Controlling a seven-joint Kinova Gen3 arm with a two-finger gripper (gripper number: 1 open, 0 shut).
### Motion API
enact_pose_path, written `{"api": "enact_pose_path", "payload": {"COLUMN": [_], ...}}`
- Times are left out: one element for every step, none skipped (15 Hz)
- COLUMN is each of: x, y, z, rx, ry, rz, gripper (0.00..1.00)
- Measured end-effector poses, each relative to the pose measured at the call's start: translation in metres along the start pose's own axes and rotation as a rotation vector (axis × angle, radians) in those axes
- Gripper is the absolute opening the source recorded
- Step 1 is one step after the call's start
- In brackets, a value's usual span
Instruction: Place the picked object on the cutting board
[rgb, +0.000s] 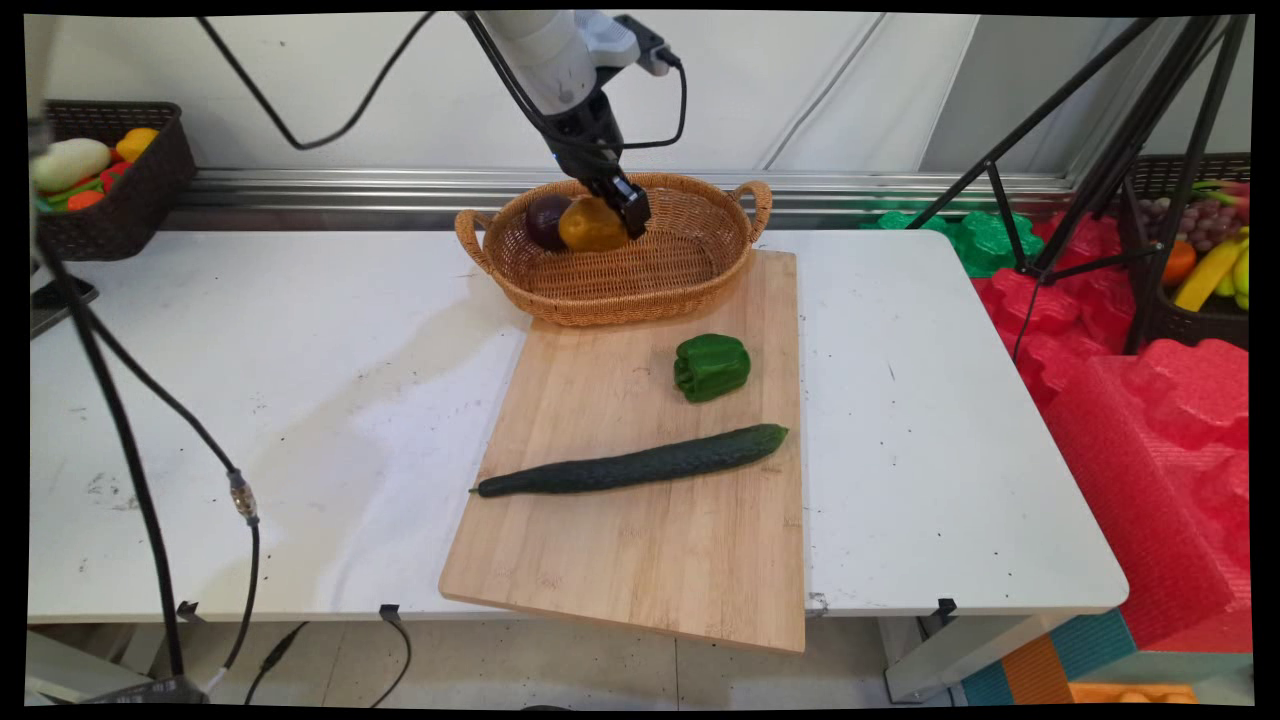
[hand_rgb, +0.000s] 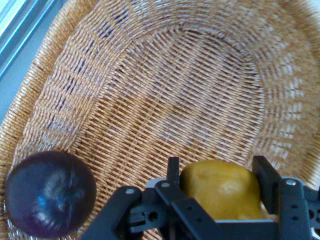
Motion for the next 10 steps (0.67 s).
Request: {"api": "enact_pose_path", "payload": {"x": [-0.002, -0.006, -0.011, -0.016, -0.025, -0.032, -0.037, -0.044, -0.052, -0.059], "y": [0.008, 0.018, 0.027, 0.036, 0.049, 0.059, 0.066, 0.074, 0.084, 0.092], "z": [-0.009, -0.018, -0.025, -0.032, -0.039, -0.043, -0.045, -0.048, -0.051, -0.053], "rx": [0.006, 0.009, 0.006, 0.001, -0.012, -0.024, -0.032, -0.044, -0.057, -0.070], "ry": [0.007, 0.011, 0.012, 0.009, 0.002, -0.005, -0.011, -0.019, -0.028, -0.036], "rz": [0.016, 0.033, 0.050, 0.072, 0.104, 0.130, 0.151, 0.185, 0.228, 0.270], "gripper": [0.00, 0.00, 0.00, 0.00, 0.00, 0.00, 0.00, 0.00, 0.00, 0.00]}}
